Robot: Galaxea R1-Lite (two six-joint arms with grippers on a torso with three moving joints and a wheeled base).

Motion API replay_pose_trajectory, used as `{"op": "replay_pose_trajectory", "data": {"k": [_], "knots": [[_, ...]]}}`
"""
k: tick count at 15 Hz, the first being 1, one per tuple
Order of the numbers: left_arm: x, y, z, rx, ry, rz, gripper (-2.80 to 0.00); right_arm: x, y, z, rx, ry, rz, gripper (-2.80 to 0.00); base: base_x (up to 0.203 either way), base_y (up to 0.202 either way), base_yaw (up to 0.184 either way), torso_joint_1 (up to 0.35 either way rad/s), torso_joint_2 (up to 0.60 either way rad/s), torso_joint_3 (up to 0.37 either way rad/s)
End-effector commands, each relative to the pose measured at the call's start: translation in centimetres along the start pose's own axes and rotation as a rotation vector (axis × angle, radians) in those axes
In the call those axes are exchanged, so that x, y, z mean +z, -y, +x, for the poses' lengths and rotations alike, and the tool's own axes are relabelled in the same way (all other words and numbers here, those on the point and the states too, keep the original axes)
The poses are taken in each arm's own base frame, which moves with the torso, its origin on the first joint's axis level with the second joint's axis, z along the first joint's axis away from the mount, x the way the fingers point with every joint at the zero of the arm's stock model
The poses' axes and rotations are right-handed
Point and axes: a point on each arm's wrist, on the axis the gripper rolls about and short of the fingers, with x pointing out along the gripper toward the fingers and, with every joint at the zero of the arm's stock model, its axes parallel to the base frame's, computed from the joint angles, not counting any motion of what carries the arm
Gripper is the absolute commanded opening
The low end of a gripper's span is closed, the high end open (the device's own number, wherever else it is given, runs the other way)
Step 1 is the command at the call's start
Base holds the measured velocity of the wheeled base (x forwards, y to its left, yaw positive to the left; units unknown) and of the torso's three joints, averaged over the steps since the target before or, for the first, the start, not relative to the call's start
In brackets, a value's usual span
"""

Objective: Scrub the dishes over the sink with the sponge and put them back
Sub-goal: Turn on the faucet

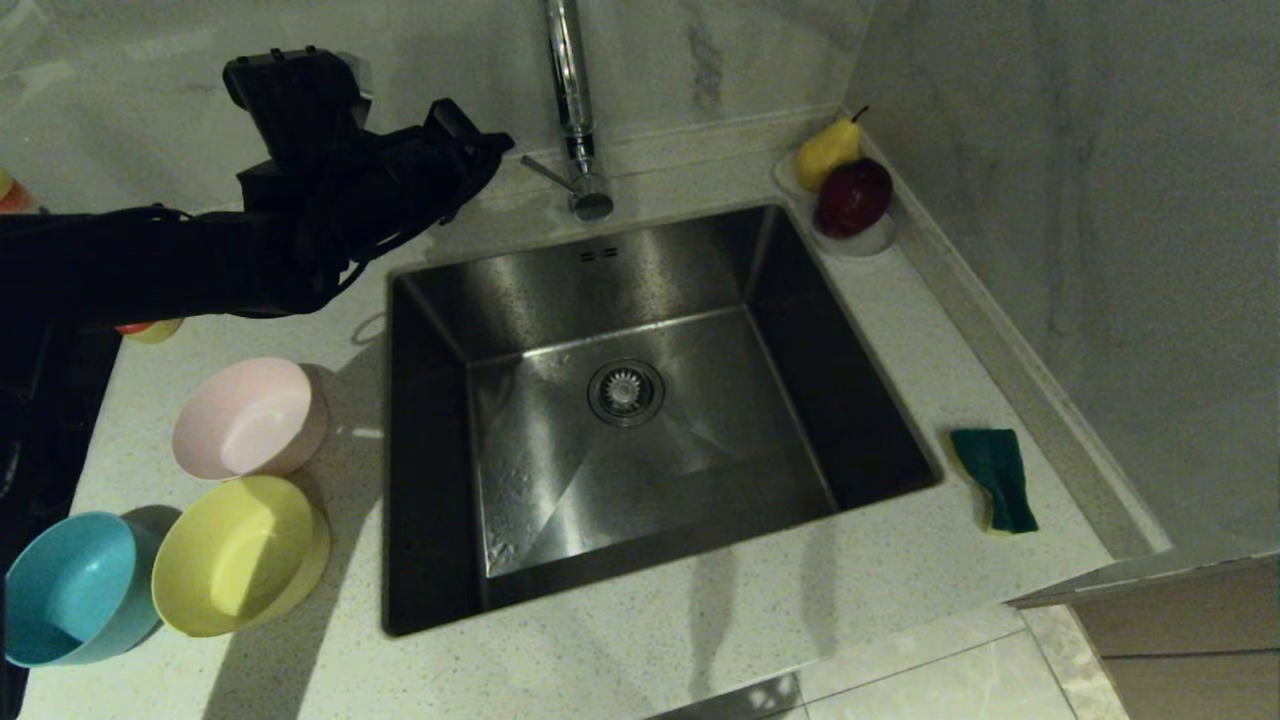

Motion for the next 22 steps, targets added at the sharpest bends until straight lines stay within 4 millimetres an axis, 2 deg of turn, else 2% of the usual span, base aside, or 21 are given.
{"op": "replay_pose_trajectory", "data": {"k": [1, 11, 17, 22], "knots": [[-0.3, -0.1, 0.3, -0.008, -0.001, -0.006, -2.80, 0.0, 0.0, 0.0, 0.001, 0.000, 0.000, -2.80, 0.000, 0.000, 0.000, 0.000, 0.00, 0.000], [-0.8, 0.2, 0.5, -0.016, -0.007, -0.007, -2.80, 0.0, 0.0, 0.0, 0.002, 0.000, 0.000, -2.80, 0.000, 0.000, 0.000, 0.000, 0.00, 0.000], [-2.1, 0.9, 1.0, -0.029, -0.033, -0.013, -2.80, 0.0, 0.0, 0.0, 0.001, 0.000, 0.000, -2.80, 0.000, 0.000, 0.000, 0.000, 0.00, 0.000], [-2.2, 0.8, 1.0, -0.024, -0.032, -0.011, -2.80, 0.0, 0.0, 0.0, 0.002, 0.000, 0.000, -2.80, 0.000, 0.000, 0.000, 0.000, 0.00, 0.000]]}}
